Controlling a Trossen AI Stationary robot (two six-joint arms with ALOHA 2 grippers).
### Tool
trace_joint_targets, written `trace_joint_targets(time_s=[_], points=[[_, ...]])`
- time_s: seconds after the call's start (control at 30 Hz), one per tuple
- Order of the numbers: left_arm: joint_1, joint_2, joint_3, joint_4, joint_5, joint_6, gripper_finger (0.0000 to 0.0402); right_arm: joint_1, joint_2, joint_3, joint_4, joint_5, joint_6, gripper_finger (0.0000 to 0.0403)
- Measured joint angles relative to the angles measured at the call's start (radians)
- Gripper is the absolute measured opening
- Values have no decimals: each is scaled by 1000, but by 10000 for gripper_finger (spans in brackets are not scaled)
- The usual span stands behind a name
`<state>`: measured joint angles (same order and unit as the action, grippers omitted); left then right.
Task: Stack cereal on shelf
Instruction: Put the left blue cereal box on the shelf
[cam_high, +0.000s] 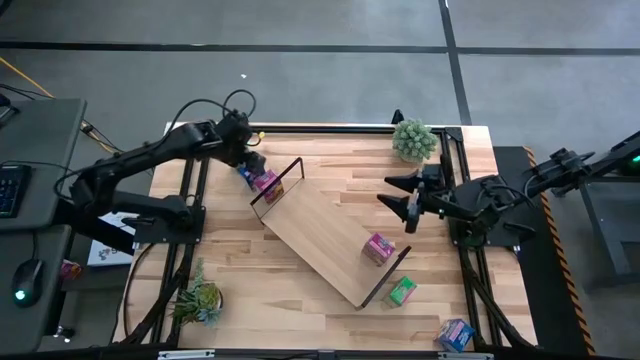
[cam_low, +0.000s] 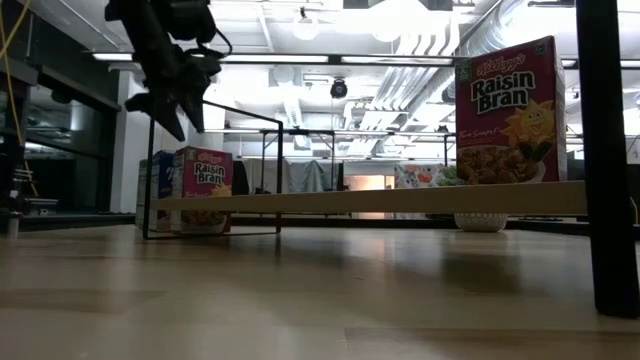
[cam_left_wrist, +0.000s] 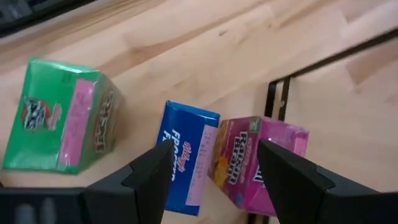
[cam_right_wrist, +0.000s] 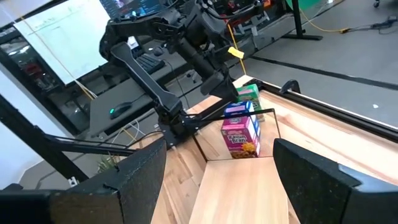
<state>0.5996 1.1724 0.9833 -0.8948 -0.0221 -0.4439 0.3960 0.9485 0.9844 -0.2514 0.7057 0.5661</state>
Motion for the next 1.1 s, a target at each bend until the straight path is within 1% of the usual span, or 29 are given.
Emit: trace_joint_targets(time_s=[0.17, 0.4, 0.57, 0.7, 1.1], points=[[0, 18, 0, -8, 10, 93, 223, -6, 0, 0, -21, 0, 20, 288], [0, 48, 0, -51, -75, 120, 223, -6, 0, 0, -22, 0, 39, 288], [0, 69, 0, -51, -64, 141, 223, -6, 0, 0, -22, 1, 57, 288], [0, 76, 0, -51, -35, 146, 223, -6, 0, 0, -22, 1, 57, 288], [0, 76, 0, -54, -45, 203, 223, -6, 0, 0, -23, 1, 58, 288]])
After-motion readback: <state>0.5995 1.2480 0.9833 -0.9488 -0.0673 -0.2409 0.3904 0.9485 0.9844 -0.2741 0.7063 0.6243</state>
